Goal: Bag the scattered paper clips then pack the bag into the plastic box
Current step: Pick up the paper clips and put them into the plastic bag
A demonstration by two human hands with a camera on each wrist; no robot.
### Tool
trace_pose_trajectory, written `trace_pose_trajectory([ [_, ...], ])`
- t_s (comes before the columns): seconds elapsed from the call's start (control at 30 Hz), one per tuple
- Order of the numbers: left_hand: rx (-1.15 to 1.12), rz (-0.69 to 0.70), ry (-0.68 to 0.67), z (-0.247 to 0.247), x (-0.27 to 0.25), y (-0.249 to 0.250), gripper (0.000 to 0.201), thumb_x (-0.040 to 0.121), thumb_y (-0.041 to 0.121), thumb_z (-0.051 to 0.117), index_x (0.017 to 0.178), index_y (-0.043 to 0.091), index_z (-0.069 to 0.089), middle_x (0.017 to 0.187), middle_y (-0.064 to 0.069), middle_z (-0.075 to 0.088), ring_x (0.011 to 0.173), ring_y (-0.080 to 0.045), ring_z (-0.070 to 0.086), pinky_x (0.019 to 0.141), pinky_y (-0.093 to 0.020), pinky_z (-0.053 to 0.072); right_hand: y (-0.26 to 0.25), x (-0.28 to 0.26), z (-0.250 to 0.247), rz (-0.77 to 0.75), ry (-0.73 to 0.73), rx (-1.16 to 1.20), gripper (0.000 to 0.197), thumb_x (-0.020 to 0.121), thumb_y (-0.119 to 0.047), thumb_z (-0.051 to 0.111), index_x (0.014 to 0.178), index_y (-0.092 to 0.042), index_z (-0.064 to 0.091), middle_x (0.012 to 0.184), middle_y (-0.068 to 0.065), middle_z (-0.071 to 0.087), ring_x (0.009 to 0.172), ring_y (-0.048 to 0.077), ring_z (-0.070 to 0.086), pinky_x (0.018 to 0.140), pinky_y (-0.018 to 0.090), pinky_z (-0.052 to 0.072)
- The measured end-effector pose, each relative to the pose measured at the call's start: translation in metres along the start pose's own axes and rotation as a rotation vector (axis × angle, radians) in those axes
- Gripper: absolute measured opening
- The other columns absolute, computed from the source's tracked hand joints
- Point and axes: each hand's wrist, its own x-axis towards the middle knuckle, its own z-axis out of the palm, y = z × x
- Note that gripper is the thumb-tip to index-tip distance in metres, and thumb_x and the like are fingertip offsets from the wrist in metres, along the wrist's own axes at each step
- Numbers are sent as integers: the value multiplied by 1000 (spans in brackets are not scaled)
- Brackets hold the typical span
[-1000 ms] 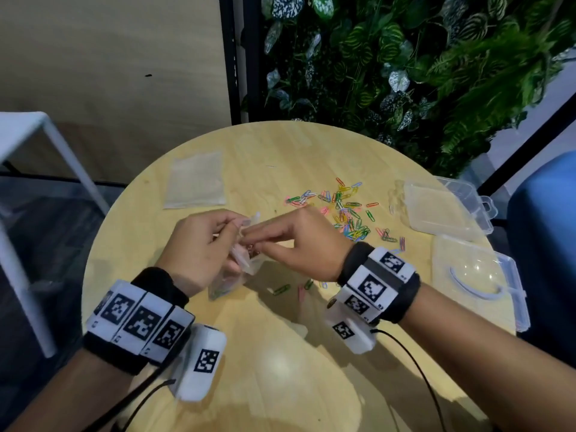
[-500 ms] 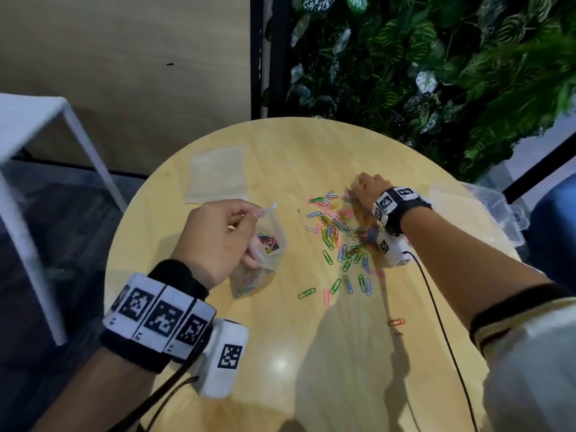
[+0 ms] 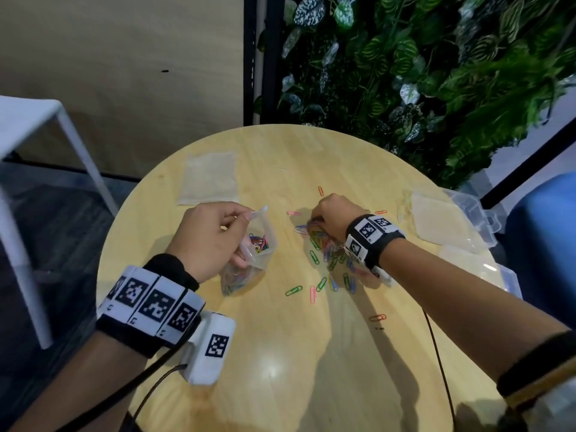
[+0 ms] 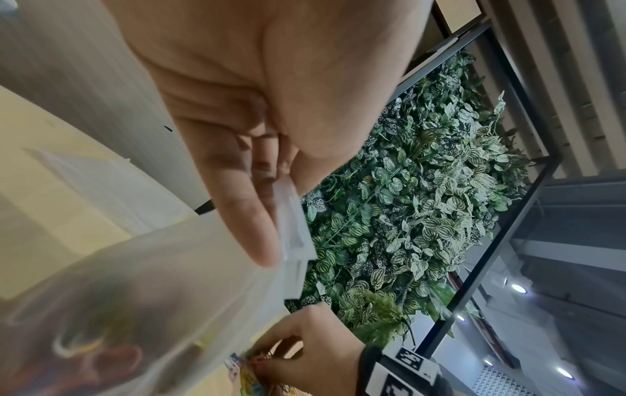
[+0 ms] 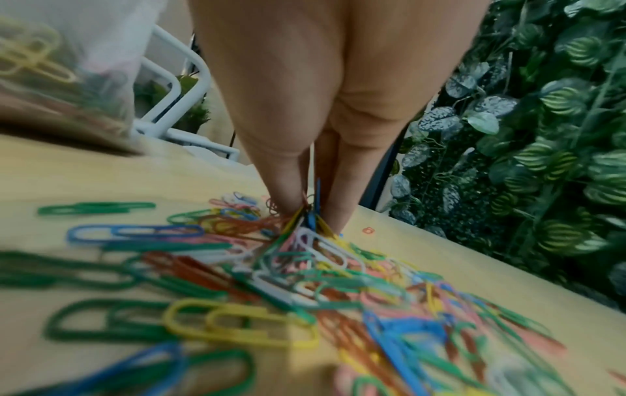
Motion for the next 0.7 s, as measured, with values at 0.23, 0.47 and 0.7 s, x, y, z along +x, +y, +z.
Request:
trace_pose_trajectory([
  [0.23, -13, -12, -20, 1, -3, 6, 18, 99, 18, 56, 102, 10, 72, 62, -8, 71, 55, -33, 71, 64, -51, 62, 33, -44, 8, 464, 269, 776, 13, 80, -24, 76, 89, -14, 77, 78, 1, 71, 72, 16, 66, 69, 24, 51],
  [0.47, 13, 0, -44, 11, -3, 4, 18, 98, 21, 56, 100, 15, 72, 66, -8, 73, 59, -35, 72, 69, -51, 61, 7, -65, -15, 428, 216, 1703, 9, 84, -9, 70, 89, -2, 74, 89, 7, 73, 76, 11, 66, 65, 16, 56],
  [0.7, 14, -14, 4, 21, 5, 2, 19, 99, 14, 54, 97, 15, 73, 62, -5, 72, 56, -30, 73, 66, -51, 62, -67, -63, -33, 309, -50, 2029, 24, 91, -1, 58, 114, 4, 61, 89, 5, 67, 76, 5, 64, 62, 10, 55],
])
